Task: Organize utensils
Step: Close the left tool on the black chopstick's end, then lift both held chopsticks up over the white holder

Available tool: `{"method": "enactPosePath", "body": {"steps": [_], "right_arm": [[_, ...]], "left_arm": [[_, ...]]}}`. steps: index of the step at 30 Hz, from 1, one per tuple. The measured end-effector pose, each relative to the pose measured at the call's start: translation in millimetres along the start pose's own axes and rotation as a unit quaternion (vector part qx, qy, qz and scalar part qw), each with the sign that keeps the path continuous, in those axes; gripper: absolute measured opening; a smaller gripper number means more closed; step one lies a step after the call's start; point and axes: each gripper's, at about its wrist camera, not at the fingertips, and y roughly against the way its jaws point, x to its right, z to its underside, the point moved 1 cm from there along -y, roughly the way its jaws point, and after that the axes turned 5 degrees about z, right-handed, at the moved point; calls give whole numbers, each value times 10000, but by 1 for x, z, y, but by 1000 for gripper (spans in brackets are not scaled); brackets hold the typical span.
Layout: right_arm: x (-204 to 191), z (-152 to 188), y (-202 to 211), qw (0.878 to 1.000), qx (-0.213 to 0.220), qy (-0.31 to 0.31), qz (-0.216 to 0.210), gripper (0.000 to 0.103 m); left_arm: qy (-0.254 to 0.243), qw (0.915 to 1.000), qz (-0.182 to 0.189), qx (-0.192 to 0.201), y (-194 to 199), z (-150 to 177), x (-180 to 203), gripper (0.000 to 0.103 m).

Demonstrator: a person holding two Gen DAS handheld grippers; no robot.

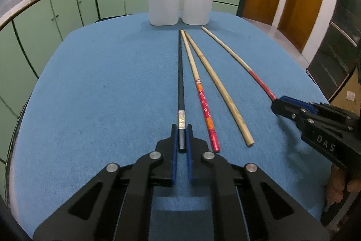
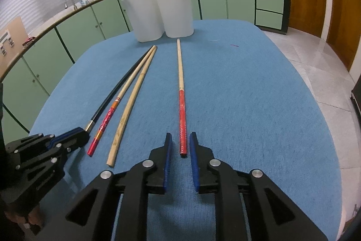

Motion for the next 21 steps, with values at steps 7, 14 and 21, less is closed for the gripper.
{"method": "enactPosePath", "body": {"steps": [7, 14, 21], "right_arm": [[1, 1, 1, 9999, 2, 39, -103, 19], [1, 1, -1, 9999, -3, 127, -107, 19], [-4, 0, -1, 9997, -12, 229, 19, 18]], "left_arm": [[35, 10000, 6, 5, -1, -1, -2, 6], [53, 10000, 15, -9, -2, -2, -2, 6], [45, 10000, -18, -17, -4, -4, 0, 6]]}}
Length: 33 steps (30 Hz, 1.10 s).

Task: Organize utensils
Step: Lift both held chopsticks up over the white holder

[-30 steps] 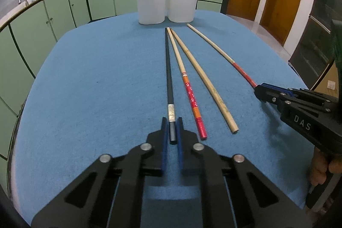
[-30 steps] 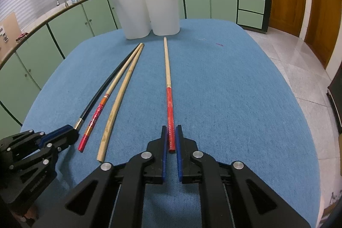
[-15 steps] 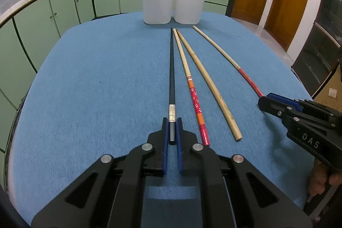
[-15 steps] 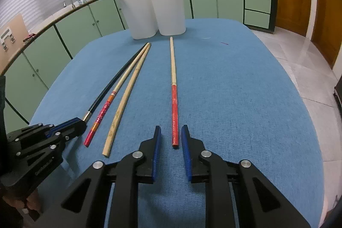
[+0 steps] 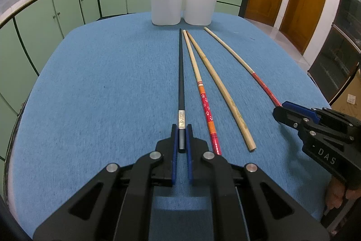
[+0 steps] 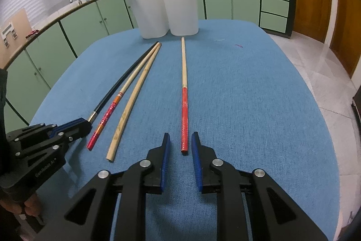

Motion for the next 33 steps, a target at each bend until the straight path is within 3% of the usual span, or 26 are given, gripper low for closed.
{"method": "enactPosePath", "body": {"steps": [3, 10, 24, 33], "right_arm": [[-1, 0, -1, 10000, -16, -5, -32, 6], [-1, -1, 8, 9999, 103, 107, 24, 6], [12, -57, 93, 9926, 1187, 253, 41, 6], [14, -104, 126, 9871, 1568, 236, -242, 6]], "left_arm": [[12, 10000, -1, -1, -1, -1, 0, 6], [-7, 10000, -6, 71, 8, -3, -1, 6], [-366, 9901, -150, 1345, 105, -60, 7, 6], [-371, 9837, 58, 1759, 129, -97, 9, 6]]}}
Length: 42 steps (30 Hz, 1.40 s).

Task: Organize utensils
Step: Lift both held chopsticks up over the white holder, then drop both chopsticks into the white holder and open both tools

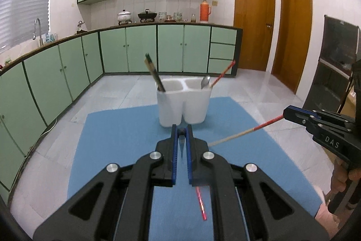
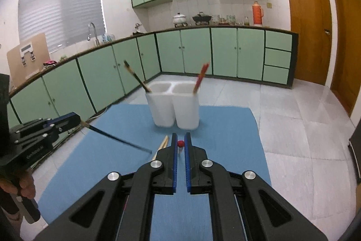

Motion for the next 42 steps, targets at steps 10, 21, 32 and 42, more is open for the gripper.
{"method": "enactPosePath", "body": {"steps": [10, 21, 32, 42], "right_arm": [[-12, -44, -2, 9992, 208, 264, -232, 6], [-11, -97, 14, 9954, 699, 307, -571, 6], [-12, -165, 12, 9907, 1208, 475, -418, 6], [-15, -178, -53, 9953, 796, 527, -143, 6]], "left_arm": [[32, 9995, 158, 270, -6, -36, -1, 6], [-107, 9960, 208, 862, -1, -88, 4, 6], [-251, 9838, 79, 1773, -10, -166, 13, 6], [-181, 9819, -165, 1878, -83, -185, 3, 6]]}}
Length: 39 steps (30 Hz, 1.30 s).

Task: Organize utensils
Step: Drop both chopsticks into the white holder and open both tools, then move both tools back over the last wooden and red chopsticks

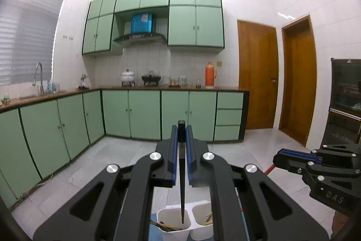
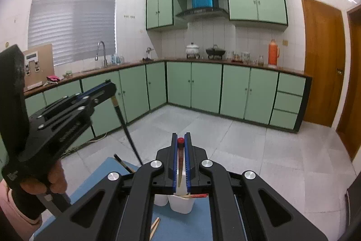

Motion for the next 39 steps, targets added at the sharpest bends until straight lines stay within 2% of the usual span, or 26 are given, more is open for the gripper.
{"method": "enactPosePath", "body": {"steps": [10, 18, 20, 22, 26, 28, 31, 34, 39], "right_arm": [[-4, 32, -50, 9986, -520, -55, -48, 6], [-6, 52, -55, 9970, -763, -42, -156, 6], [-5, 55, -53, 9968, -773, -66, -190, 8], [-4, 56, -50, 9969, -761, -78, -167, 14], [0, 56, -36, 9983, -564, -125, 42, 39], [4, 58, -26, 9988, -437, -163, 138, 43], [5, 66, -11, 9991, -282, -224, 239, 52], [5, 80, 7, 9990, -75, -313, 318, 61], [-5, 117, 28, 9983, 1, -319, 479, 64]], "left_arm": [[171, 9954, 22, -946, -42, 57, -20, 6], [165, 9926, 97, -1197, -35, 76, -31, 8], [197, 9926, 110, -1197, -30, 77, -34, 12], [279, 9929, 108, -1154, -25, 74, -38, 26], [362, 9950, 78, -928, -5, 66, -44, 48], [356, 9964, 6, -773, 11, 64, -45, 61], [402, 9976, -104, -563, 35, 66, -47, 73], [472, 9978, -235, -410, 57, 75, -45, 82], [494, 9966, -351, -561, 78, 103, -38, 84]]}}
